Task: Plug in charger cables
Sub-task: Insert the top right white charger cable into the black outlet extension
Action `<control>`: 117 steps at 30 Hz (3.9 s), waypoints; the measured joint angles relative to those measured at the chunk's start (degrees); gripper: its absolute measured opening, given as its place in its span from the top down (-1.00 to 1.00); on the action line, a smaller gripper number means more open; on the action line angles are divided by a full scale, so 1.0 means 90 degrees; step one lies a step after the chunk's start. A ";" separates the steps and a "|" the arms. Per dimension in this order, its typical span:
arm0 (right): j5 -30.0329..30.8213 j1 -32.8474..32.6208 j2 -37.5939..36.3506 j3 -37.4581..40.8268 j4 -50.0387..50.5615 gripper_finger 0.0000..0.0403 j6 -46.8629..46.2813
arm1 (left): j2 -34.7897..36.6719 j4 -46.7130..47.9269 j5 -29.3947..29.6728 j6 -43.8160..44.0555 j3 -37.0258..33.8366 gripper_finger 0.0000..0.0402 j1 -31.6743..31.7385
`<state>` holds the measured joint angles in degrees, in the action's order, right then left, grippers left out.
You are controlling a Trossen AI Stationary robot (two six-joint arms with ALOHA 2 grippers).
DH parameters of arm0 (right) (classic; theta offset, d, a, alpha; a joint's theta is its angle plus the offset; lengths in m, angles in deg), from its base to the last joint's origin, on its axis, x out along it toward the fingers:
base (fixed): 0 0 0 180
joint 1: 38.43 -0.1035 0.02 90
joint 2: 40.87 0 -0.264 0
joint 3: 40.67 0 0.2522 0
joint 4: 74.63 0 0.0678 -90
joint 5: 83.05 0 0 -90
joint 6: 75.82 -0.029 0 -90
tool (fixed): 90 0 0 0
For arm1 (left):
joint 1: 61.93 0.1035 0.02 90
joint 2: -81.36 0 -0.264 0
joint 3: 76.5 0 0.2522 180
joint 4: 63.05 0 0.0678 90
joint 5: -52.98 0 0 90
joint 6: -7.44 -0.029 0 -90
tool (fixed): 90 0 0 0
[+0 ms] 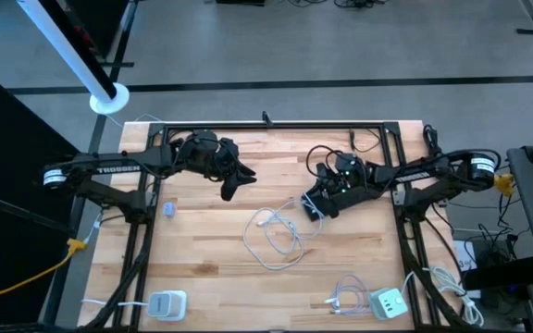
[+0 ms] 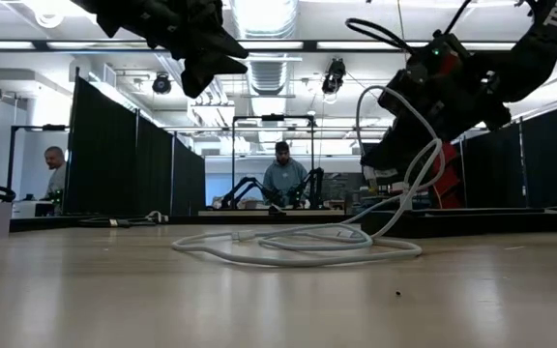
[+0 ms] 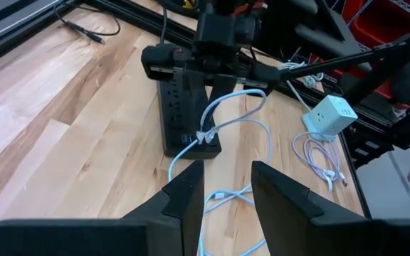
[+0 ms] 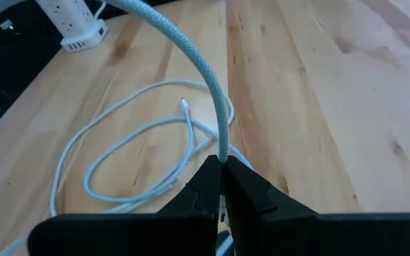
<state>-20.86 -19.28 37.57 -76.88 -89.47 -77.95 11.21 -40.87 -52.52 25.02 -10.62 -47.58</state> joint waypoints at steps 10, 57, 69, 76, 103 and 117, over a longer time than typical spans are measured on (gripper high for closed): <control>0.0281 0.0000 -0.0054 0.0415 -0.0290 1.00 -0.0291 | 0.0000 0.0021 0.0002 -0.0011 -0.0001 0.48 0.0000; 0.1471 -0.0505 -0.0168 0.0441 0.0069 1.00 -0.0293 | 0.0000 0.0022 0.0185 -0.0062 -0.0005 0.48 0.0000; 0.1597 -0.0583 -0.0167 0.0439 0.0041 1.00 -0.0528 | 0.0000 0.0022 0.0185 -0.0125 -0.0005 0.48 0.0000; 0.1609 -0.0685 -0.0166 0.0429 0.0127 1.00 -0.0549 | 0.0000 0.0022 0.0185 -0.0130 -0.0007 0.48 -0.0002; 0.1597 -0.0934 -0.0687 0.0439 0.0706 1.00 -0.0529 | 0.0000 0.0022 0.0182 -0.0128 -0.0007 0.48 0.0000; 0.1947 -0.0950 -0.0759 0.0830 -0.0410 1.00 -0.0068 | 0.0000 0.0049 0.0185 0.0008 -0.0007 0.48 0.0000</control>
<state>-3.34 -27.82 30.74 -69.42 -93.16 -78.57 11.21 -40.43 -50.86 25.09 -10.68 -47.58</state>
